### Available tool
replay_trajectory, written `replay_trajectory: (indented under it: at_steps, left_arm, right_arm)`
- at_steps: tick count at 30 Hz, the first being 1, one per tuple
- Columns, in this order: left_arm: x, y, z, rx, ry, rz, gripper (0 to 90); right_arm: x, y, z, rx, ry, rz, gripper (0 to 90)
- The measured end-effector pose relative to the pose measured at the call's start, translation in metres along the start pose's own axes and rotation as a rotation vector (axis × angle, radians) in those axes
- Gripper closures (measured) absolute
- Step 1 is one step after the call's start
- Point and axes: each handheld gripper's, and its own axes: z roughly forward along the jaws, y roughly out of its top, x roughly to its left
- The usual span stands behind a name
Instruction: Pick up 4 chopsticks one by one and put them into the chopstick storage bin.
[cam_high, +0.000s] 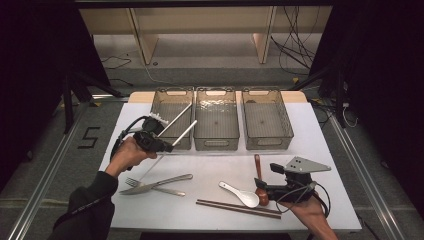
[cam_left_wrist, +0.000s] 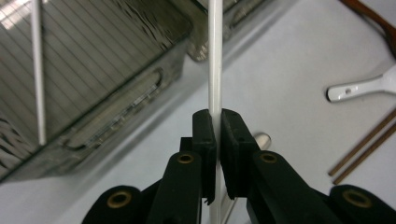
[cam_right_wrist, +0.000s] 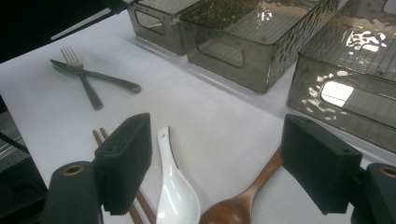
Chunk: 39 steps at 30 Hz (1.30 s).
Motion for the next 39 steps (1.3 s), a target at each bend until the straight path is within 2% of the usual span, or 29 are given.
replay_trajectory:
  at_steps: [5,11,17,24,30,39]
  left_arm:
    - [0.008,0.017,-0.009,-0.076,0.042,-0.007,84.7]
    - [0.022,0.038,-0.011,-0.111,0.091,-0.022,84.7]
    - [0.040,0.052,-0.007,-0.127,0.126,-0.053,84.7]
    - [0.056,0.068,-0.005,-0.138,0.164,-0.069,84.7]
    - [0.062,0.080,-0.001,-0.145,0.194,-0.044,84.7]
    - [0.079,0.091,0.010,-0.168,0.213,-0.074,84.6]
  right_arm:
    - [0.000,0.000,0.000,0.000,-0.003,0.002,26.2]
    - [-0.001,0.000,0.000,-0.002,-0.001,0.003,26.2]
    - [-0.001,0.000,0.000,0.002,0.001,0.006,26.2]
    - [-0.001,0.000,-0.001,0.000,0.007,0.008,26.2]
    - [-0.001,0.000,0.000,0.000,0.011,0.007,26.2]
    - [-0.001,0.000,0.000,0.001,0.011,0.010,26.2]
